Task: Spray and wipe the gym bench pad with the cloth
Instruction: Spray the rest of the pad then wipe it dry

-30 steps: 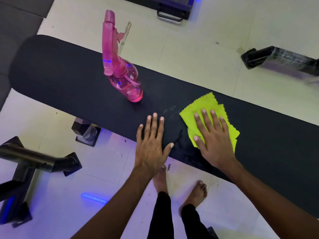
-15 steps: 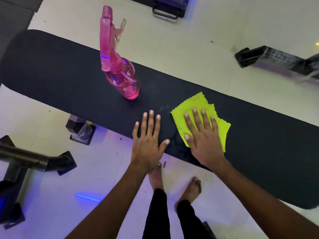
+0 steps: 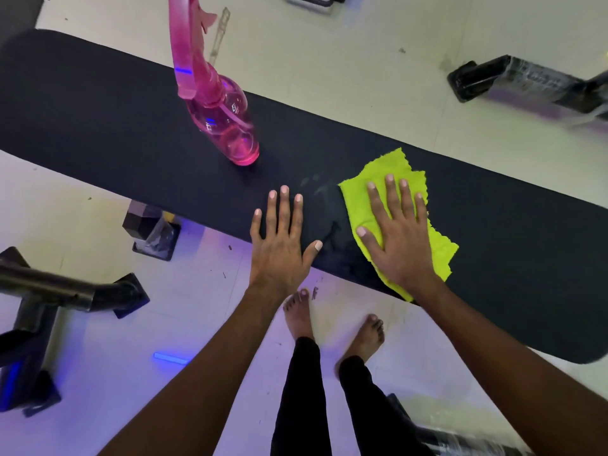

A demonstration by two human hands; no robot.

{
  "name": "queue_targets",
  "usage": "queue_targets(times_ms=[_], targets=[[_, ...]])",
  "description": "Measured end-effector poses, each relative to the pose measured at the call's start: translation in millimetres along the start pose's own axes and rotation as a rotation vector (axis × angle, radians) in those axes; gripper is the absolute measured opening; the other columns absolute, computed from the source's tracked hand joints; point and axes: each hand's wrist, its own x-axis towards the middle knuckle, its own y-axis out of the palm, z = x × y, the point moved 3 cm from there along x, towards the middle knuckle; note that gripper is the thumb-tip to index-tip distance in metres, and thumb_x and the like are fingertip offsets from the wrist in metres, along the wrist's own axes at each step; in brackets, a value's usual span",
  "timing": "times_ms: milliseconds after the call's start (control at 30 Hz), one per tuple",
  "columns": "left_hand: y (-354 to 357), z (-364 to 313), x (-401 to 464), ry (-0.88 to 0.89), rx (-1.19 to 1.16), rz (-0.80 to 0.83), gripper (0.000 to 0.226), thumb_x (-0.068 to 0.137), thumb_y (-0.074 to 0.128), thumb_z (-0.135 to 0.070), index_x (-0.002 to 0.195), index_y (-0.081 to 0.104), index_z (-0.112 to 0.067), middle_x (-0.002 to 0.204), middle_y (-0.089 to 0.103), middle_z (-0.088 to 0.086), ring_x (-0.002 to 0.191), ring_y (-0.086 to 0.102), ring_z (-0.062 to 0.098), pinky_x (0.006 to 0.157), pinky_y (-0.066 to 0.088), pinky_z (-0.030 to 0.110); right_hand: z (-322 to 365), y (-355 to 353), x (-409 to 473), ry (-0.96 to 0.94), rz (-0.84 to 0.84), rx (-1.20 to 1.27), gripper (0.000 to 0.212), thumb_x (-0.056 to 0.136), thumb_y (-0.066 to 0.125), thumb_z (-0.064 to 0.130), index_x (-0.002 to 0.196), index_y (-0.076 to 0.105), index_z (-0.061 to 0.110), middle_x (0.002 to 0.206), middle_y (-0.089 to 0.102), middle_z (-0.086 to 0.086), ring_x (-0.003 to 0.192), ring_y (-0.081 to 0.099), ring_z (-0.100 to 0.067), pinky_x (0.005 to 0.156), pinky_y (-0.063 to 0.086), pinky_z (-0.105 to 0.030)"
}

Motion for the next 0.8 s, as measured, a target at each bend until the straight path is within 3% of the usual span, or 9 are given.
queue_targets(times_ms=[167, 267, 333, 467, 667, 733, 800], targets=[[-2.2, -2.0, -0.1, -0.009, 0.002, 0.025, 0.086, 0.102, 0.014, -0.066, 0.168, -0.002, -0.012, 0.176, -0.005, 0.015, 0.164, -0.001, 0.033, 0.131, 0.011, 0.056, 14.9, 15.8, -69.0, 0.243, -0.027, -0.004, 0.073, 0.106, 0.027, 0.055, 0.170, 0.009, 0.024, 0.179, 0.007, -0.012, 0.165, 0.007, -0.038, 0.130, 0.013, -0.063], [-3.3, -3.1, -0.1, -0.013, 0.000, 0.027, 0.085, 0.103, 0.015, -0.065, 0.168, -0.002, -0.012, 0.176, -0.005, 0.015, 0.164, -0.001, 0.034, 0.131, 0.010, 0.056, 42.0, 23.8, -74.1, 0.209, -0.014, -0.023, 0.073, 0.108, 0.024, 0.055, 0.170, 0.007, 0.020, 0.178, 0.006, -0.016, 0.164, 0.006, -0.043, 0.130, 0.010, -0.065], [-2.9, -2.7, -0.1, -0.008, -0.007, 0.026, 0.085, 0.103, 0.016, -0.065, 0.168, -0.001, -0.012, 0.176, -0.005, 0.015, 0.164, -0.001, 0.034, 0.131, 0.009, 0.056, 44.1, 23.3, -53.1, 0.078, -0.020, -0.034, 0.073, 0.109, 0.023, 0.056, 0.170, 0.008, 0.020, 0.178, 0.006, -0.016, 0.164, 0.007, -0.043, 0.130, 0.010, -0.065], [-1.4, 0.1, 0.4, 0.000, -0.025, 0.018, 0.085, 0.103, 0.018, -0.066, 0.168, 0.002, -0.013, 0.177, -0.002, 0.014, 0.164, 0.000, 0.033, 0.130, 0.009, 0.056, 18.9, 11.2, -1.5, -0.107, -0.049, -0.049, 0.072, 0.108, 0.021, 0.062, 0.170, 0.006, 0.028, 0.179, 0.006, -0.008, 0.166, 0.007, -0.034, 0.131, 0.013, -0.061], [-4.4, 0.5, 0.1, -0.006, 0.007, 0.044, 0.085, 0.102, 0.015, -0.066, 0.168, -0.001, -0.014, 0.177, -0.004, 0.013, 0.164, -0.001, 0.032, 0.131, 0.011, 0.054, 25.4, 21.4, -61.5, 0.258, -0.066, 0.006, 0.070, 0.110, 0.021, 0.052, 0.170, 0.009, 0.019, 0.178, 0.006, -0.014, 0.165, 0.008, -0.039, 0.130, 0.013, -0.062], [-5.7, -1.2, -0.7, -0.012, 0.004, 0.062, 0.085, 0.103, 0.016, -0.065, 0.168, -0.004, -0.014, 0.176, -0.007, 0.013, 0.164, -0.004, 0.031, 0.131, 0.010, 0.053, 44.0, 25.1, -67.6, 0.230, -0.043, -0.006, 0.071, 0.109, 0.023, 0.050, 0.170, 0.008, 0.017, 0.178, 0.006, -0.016, 0.164, 0.007, -0.043, 0.131, 0.010, -0.064], [-8.9, -0.3, -1.1, -0.007, -0.027, 0.064, 0.085, 0.103, 0.025, -0.062, 0.168, -0.002, -0.015, 0.177, -0.007, 0.012, 0.164, -0.004, 0.030, 0.131, 0.009, 0.052, 52.9, 25.1, -46.5, 0.062, -0.024, -0.026, 0.072, 0.109, 0.025, 0.049, 0.170, 0.006, 0.016, 0.178, 0.005, -0.017, 0.164, 0.006, -0.045, 0.131, 0.009, -0.064]])
